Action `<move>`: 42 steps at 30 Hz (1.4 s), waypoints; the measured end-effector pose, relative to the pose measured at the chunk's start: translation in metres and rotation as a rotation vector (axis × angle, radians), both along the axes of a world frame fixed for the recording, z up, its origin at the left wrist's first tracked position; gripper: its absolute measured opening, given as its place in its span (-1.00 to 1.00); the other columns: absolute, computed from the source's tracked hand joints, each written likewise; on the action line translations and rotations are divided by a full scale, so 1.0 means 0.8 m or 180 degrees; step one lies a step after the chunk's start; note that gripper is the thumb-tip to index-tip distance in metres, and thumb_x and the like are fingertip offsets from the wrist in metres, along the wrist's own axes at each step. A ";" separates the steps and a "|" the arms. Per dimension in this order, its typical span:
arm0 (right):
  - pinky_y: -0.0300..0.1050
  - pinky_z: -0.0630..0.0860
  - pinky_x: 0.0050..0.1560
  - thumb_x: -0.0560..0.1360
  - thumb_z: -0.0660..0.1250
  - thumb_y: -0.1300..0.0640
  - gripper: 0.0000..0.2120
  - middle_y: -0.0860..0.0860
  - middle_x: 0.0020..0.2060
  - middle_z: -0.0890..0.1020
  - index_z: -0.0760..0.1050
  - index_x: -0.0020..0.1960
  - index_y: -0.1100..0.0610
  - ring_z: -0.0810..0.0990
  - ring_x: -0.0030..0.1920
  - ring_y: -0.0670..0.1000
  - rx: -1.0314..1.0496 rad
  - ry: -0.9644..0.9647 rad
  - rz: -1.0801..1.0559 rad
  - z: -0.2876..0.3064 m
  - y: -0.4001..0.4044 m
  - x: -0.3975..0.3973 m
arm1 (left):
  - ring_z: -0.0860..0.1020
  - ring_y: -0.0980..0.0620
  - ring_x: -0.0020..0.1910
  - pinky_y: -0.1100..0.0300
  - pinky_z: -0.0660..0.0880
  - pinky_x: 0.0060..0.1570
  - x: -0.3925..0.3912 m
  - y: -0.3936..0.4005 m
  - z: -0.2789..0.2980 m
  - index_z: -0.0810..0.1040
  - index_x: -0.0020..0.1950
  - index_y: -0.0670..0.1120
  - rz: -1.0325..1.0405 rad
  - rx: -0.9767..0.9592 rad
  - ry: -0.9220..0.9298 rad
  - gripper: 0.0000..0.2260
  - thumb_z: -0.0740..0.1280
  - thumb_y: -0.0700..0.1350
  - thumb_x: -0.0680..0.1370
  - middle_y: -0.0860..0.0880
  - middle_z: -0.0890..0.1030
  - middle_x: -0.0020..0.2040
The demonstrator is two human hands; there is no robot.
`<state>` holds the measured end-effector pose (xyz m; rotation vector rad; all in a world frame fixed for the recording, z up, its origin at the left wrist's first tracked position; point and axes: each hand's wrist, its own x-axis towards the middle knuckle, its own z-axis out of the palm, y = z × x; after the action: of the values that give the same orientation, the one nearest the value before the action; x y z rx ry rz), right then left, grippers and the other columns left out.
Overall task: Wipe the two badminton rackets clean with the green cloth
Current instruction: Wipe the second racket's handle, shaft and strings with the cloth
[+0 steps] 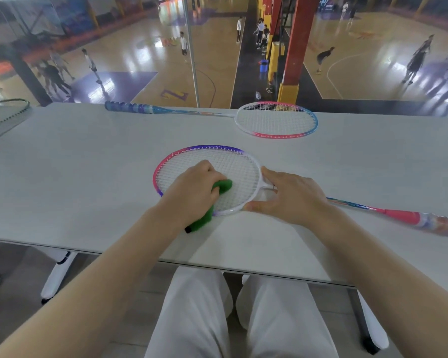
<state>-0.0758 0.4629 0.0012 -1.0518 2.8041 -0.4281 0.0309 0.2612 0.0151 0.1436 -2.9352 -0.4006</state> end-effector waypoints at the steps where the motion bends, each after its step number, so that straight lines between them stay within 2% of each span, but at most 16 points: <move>1: -0.06 0.44 0.13 0.24 0.17 -0.62 -0.10 -0.15 0.24 0.55 0.09 0.49 -0.32 0.51 0.26 -0.04 -0.0002 0.0010 0.0005 0.000 0.000 0.001 | 0.47 0.02 0.04 0.20 0.35 0.01 -0.014 -0.003 0.001 0.54 0.33 0.03 0.0055 -0.0063 -0.0012 -0.69 0.20 -0.14 0.61 0.00 0.47 0.14; 4: -0.07 0.44 0.09 0.24 0.15 -0.63 -0.12 -0.16 0.21 0.57 0.12 0.48 -0.32 0.53 0.23 -0.04 -0.0003 0.0041 0.0001 0.001 -0.001 0.000 | 0.49 -0.02 0.01 0.08 0.48 0.05 -0.059 -0.010 0.002 0.57 0.28 -0.03 0.0218 -0.0241 0.0001 -0.72 0.19 -0.15 0.61 -0.05 0.46 0.13; 7: -0.05 0.48 0.07 0.22 0.11 -0.65 -0.10 -0.16 0.17 0.60 0.16 0.47 -0.30 0.56 0.18 -0.02 -0.0017 0.0039 0.0004 -0.002 -0.001 -0.002 | 0.48 -0.09 0.02 -0.03 0.51 0.06 -0.101 -0.017 0.004 0.58 0.22 -0.13 0.0331 -0.0550 0.0045 -0.75 0.20 -0.18 0.60 -0.11 0.46 0.09; 12: -0.04 0.50 0.04 0.18 0.06 -0.68 -0.10 -0.18 0.11 0.62 0.22 0.44 -0.31 0.59 0.13 -0.02 -0.0090 0.0018 -0.0045 -0.004 -0.003 -0.005 | 0.49 -0.14 -0.01 0.00 0.48 0.00 -0.139 -0.028 0.012 0.59 0.19 -0.13 0.0406 -0.0750 -0.0178 -0.76 0.22 -0.18 0.58 -0.15 0.45 0.08; 19: -0.04 0.49 0.10 0.21 0.14 -0.65 -0.16 -0.23 0.20 0.59 0.24 0.41 -0.34 0.55 0.22 -0.06 -0.0130 -0.0011 -0.0052 -0.002 -0.003 -0.002 | 0.46 -0.01 -0.08 0.15 0.34 -0.10 -0.098 -0.028 0.014 0.59 0.23 -0.06 0.0178 -0.0358 -0.0295 -0.75 0.26 -0.13 0.58 -0.06 0.45 0.09; 22: -0.04 0.49 0.11 0.21 0.17 -0.64 -0.15 -0.23 0.21 0.58 0.24 0.42 -0.32 0.54 0.23 -0.05 -0.0113 -0.0028 -0.0052 -0.002 -0.003 -0.002 | 0.50 0.01 -0.05 0.14 0.41 -0.08 -0.059 -0.026 0.019 0.61 0.17 -0.02 0.0069 -0.0242 -0.0415 -0.77 0.28 -0.11 0.56 -0.01 0.50 0.09; 24: -0.03 0.49 0.11 0.21 0.18 -0.64 -0.14 -0.22 0.23 0.57 0.23 0.43 -0.31 0.54 0.24 -0.04 -0.0074 -0.0010 -0.0061 -0.002 -0.002 -0.003 | 0.52 0.01 -0.02 0.09 0.47 0.01 -0.030 -0.023 0.022 0.63 0.15 0.00 0.0023 -0.0190 -0.0518 -0.77 0.29 -0.12 0.53 0.00 0.53 0.05; 28: 0.00 0.49 0.10 0.21 0.19 -0.63 -0.12 -0.19 0.25 0.56 0.18 0.46 -0.31 0.53 0.24 -0.01 -0.0018 -0.0008 -0.0082 -0.002 -0.005 0.000 | 0.52 -0.02 0.01 0.02 0.49 0.07 0.035 -0.014 0.023 0.61 0.22 0.05 0.0126 -0.0092 -0.0597 -0.70 0.25 -0.12 0.53 0.04 0.46 0.02; 31: 0.01 0.49 0.14 0.23 0.19 -0.62 -0.11 -0.16 0.26 0.56 0.17 0.47 -0.28 0.52 0.26 -0.01 0.0017 -0.0006 -0.0068 -0.002 -0.003 0.000 | 0.49 0.05 0.01 0.18 0.43 0.02 0.063 -0.006 0.017 0.55 0.30 0.09 0.0186 -0.0173 -0.0602 -0.68 0.21 -0.10 0.58 0.10 0.43 0.07; 34: 0.00 0.48 0.18 0.24 0.20 -0.61 -0.09 -0.15 0.29 0.54 0.16 0.49 -0.26 0.50 0.29 -0.02 0.0032 -0.0017 -0.0036 0.000 -0.001 -0.001 | 0.48 0.06 -0.01 0.20 0.41 -0.03 0.062 -0.005 0.013 0.56 0.28 0.09 0.0201 -0.0205 -0.0518 -0.69 0.20 -0.11 0.59 0.10 0.44 0.08; 39: -0.02 0.46 0.19 0.25 0.19 -0.61 -0.09 -0.14 0.29 0.54 0.15 0.50 -0.26 0.50 0.29 -0.02 0.0027 -0.0036 -0.0001 0.002 0.000 0.000 | 0.52 -0.03 -0.05 0.01 0.51 0.00 0.019 -0.017 0.007 0.62 0.17 -0.02 0.0307 -0.0280 -0.0269 -0.75 0.22 -0.11 0.57 0.01 0.46 0.03; 42: -0.02 0.47 0.20 0.26 0.20 -0.60 -0.09 -0.15 0.29 0.54 0.14 0.51 -0.26 0.50 0.29 -0.04 0.0002 -0.0027 -0.0002 0.003 -0.001 0.001 | 0.52 -0.03 -0.07 0.05 0.49 -0.06 -0.021 -0.025 0.007 0.62 0.18 -0.05 0.0414 -0.0528 -0.0204 -0.76 0.22 -0.11 0.59 -0.04 0.48 0.05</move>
<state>-0.0754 0.4624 0.0033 -1.0465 2.7971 -0.4307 0.0139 0.2416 0.0206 0.3284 -2.9836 -0.1350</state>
